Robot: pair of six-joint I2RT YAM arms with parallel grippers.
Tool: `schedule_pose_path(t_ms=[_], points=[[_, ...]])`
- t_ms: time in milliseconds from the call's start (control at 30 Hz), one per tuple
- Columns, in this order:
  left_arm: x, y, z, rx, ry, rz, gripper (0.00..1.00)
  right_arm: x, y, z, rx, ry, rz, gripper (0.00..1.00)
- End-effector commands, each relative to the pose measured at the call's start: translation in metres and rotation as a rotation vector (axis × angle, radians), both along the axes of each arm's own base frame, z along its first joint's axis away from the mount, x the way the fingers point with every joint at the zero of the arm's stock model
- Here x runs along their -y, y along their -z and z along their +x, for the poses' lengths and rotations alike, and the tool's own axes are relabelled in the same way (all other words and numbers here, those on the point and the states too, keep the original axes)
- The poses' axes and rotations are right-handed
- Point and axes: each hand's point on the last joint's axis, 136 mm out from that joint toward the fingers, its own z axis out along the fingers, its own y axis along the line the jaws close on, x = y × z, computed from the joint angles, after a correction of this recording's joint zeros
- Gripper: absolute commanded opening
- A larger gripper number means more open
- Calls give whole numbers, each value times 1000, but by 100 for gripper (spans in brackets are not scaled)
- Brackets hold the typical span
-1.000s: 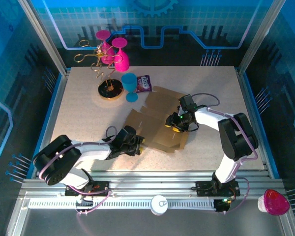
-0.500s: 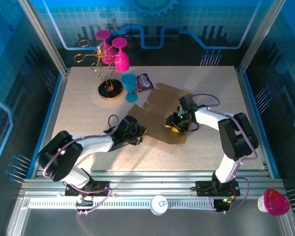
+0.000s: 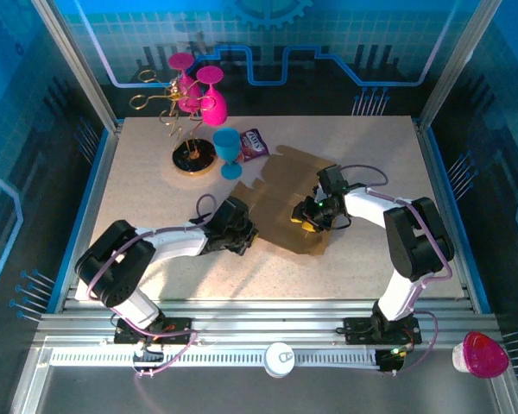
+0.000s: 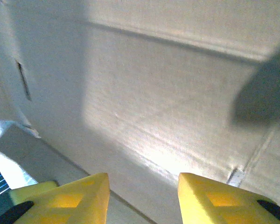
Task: Fold the paper box
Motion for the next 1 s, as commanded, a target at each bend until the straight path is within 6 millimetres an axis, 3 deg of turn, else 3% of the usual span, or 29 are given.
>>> schedule_pose_path(t_ms=[0, 133, 367, 500, 667, 833, 967], points=[[-2, 3, -5, -53, 32, 40, 0, 3, -12, 2, 8, 8, -1, 43], [-11, -17, -9, -64, 101, 155, 0, 19, -54, 9, 137, 44, -64, 44], [-28, -91, -4, 12, 301, 402, 0, 64, -159, 11, 401, 196, -147, 53], [-32, -132, 11, 83, 401, 520, 0, 66, -201, 9, 514, 177, -134, 53], [-25, -173, 37, 134, 524, 633, 0, 32, -217, -8, 617, -31, -100, 48], [-13, -187, 52, 137, 572, 645, 0, -27, -213, -45, 720, -272, -82, 45], [-4, -195, 58, 130, 594, 643, 0, -55, -207, -53, 788, -340, -86, 48]])
